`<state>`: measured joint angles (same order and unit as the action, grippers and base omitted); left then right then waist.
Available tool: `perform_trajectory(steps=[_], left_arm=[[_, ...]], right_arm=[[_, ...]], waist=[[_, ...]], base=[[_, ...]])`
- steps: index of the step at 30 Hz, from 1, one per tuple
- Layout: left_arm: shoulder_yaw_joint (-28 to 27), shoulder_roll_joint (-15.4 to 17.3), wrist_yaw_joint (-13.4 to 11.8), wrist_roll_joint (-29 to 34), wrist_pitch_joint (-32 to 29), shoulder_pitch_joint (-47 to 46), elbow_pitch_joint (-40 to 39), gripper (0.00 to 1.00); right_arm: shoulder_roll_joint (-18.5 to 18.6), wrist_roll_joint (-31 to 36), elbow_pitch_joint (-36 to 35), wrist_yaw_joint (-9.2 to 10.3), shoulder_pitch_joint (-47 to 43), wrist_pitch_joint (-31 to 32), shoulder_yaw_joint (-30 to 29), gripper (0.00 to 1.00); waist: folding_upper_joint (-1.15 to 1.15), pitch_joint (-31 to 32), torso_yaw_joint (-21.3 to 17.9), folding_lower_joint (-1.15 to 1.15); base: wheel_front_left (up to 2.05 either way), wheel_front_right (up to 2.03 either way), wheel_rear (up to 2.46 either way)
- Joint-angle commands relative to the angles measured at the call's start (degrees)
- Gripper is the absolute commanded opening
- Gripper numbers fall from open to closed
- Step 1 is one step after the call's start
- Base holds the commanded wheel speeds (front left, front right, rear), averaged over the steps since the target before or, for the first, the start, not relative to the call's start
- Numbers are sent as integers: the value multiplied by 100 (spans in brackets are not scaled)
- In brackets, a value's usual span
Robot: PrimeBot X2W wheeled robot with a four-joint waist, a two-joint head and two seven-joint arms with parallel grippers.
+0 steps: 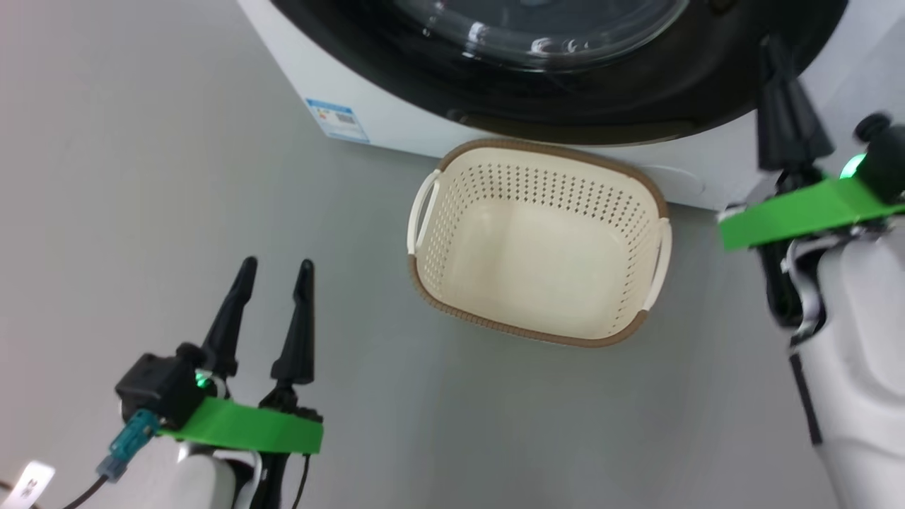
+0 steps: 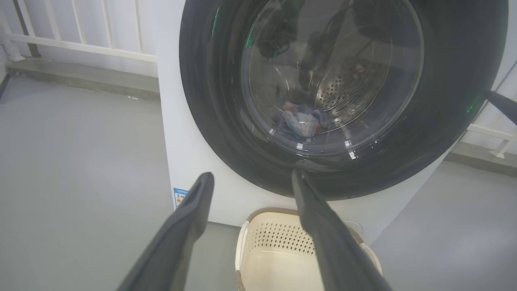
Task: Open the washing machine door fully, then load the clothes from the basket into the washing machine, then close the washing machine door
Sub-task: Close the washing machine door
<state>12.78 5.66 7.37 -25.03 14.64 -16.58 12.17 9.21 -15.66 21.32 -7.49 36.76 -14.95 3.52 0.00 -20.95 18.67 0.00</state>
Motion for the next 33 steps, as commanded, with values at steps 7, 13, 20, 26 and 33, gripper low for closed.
perform_trajectory(steps=[7,13,20,26,33], left_arm=[[-347,273,12,74,36,212,10,100],[-505,400,12,140,36,354,85,100],[-689,473,12,276,36,522,177,100],[-889,487,12,382,36,620,232,100],[-1085,496,12,467,36,737,231,100]], right_arm=[[-208,7,-190,0,-680,-5,201,100],[-275,-6,-221,0,-1117,-5,227,100],[-321,-13,-265,0,-1614,-5,119,100],[-351,-6,-280,0,-1941,-5,8,100],[-353,-13,-280,0,-2153,-5,-69,100]], waist=[[0,389,-395,0],[0,598,-709,0],[0,801,-1102,0],[0,941,-1406,0],[0,1053,-1688,0]], base=[[0,0,0],[0,0,0],[0,0,0],[0,0,0],[0,0,0]])
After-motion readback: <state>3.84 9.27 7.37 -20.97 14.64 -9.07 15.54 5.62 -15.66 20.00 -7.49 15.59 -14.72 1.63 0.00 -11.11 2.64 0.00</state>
